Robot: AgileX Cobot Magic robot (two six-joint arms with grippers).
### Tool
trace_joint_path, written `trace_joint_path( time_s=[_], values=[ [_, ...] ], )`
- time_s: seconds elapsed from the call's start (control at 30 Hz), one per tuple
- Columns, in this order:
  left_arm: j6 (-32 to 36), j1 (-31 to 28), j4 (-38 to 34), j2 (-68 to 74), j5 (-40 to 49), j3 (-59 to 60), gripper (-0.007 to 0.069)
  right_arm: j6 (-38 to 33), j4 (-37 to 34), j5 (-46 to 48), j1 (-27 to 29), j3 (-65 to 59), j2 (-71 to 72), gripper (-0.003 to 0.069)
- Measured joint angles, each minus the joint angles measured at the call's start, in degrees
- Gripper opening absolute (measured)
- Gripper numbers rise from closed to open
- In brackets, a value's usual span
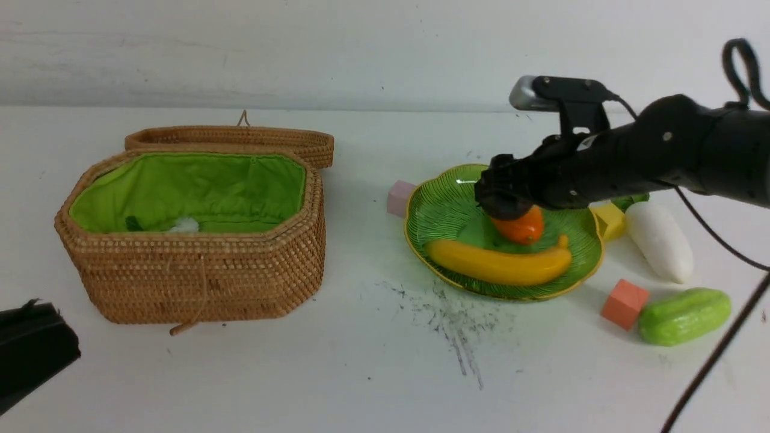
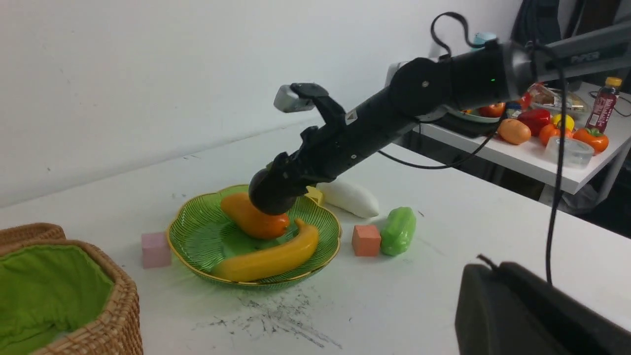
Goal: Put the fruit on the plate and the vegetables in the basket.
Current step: Use the right arm to grab a mangosteen and put it into the right plate, then take a chayote with your right arm and place it on the basket on the left.
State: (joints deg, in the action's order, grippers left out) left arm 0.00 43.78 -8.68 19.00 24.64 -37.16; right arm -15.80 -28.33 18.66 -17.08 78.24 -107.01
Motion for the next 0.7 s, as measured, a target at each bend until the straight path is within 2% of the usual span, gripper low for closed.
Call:
trace_joint_path(
  time_s=[0.13,0.17,0.2,0.27,0.37,0.47,0.57,0.7],
  values=[
    [0.00,0.00,0.00,0.00,0.38,0.00,-0.0013,-0.40,-0.46,2.34,0.00,3.71,-3.20,0.0596],
    [0.00,0.00,0.00,0.00,0.46,0.00,-0.0013,-0.42,-0.31,2.53,0.00,3.95,-3.30,0.0610],
    [0.00,0.00,0.00,0.00,0.64,0.00,-0.0013,-0.56,0.48,3.66,0.00,4.74,-3.33,0.0655],
    [0.00,0.00,0.00,0.00,0.79,0.00,-0.0013,-0.56,1.54,4.78,0.00,5.23,-3.06,0.0676],
    [0.00,0.00,0.00,0.00,0.84,0.00,-0.0013,-0.56,3.71,7.43,0.06,5.32,-1.82,0.0673],
    [0.00,0.00,0.00,0.00,0.84,0.00,-0.0013,-0.56,6.98,12.85,0.69,5.32,2.15,0.0622],
    [0.00,0.00,0.00,0.00,0.84,0.00,-0.0013,0.52,9.32,19.48,2.09,5.32,7.24,0.0538],
    [0.00,0.00,0.00,0.00,1.31,0.00,-0.0013,5.46,16.13,32.73,6.20,5.34,14.76,0.0335]
  ],
)
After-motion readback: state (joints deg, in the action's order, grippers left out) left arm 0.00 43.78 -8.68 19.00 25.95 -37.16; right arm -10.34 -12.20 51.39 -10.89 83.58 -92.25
